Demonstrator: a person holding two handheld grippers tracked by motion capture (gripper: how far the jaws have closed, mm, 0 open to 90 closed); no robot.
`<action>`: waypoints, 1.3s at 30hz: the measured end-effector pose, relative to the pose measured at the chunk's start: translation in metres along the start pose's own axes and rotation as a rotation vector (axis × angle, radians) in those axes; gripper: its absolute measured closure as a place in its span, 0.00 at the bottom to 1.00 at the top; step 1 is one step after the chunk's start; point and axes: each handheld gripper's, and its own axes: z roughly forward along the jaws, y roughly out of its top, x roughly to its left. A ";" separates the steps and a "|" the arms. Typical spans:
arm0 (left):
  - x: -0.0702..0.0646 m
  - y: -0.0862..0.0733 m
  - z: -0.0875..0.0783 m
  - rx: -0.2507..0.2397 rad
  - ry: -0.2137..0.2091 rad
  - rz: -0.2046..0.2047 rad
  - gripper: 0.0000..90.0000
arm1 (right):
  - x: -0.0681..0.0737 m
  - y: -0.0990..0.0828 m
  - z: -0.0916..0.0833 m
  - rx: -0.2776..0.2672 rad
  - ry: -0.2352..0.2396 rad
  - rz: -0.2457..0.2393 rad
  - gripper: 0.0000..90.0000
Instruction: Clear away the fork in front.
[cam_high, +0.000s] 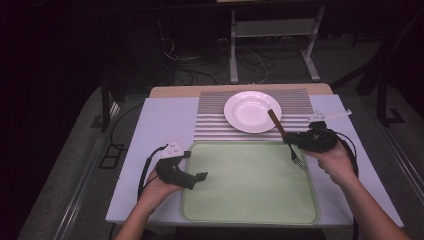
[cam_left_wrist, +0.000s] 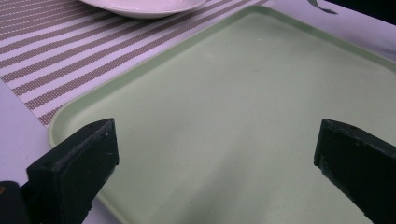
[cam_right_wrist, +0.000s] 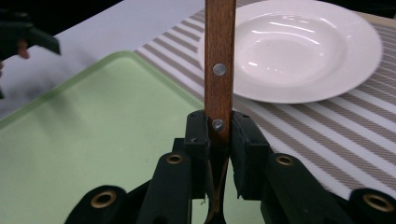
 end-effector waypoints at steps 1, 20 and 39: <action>-0.001 0.001 0.001 0.000 0.000 0.000 0.00 | 0.007 -0.004 0.000 0.002 0.016 -0.012 0.86; -0.014 0.042 0.021 -0.002 -0.009 0.067 0.00 | 0.030 -0.023 0.006 0.012 0.109 -0.040 0.86; -0.022 0.089 0.058 -0.058 -0.065 0.079 0.00 | 0.028 -0.021 0.006 -0.013 0.116 -0.028 0.86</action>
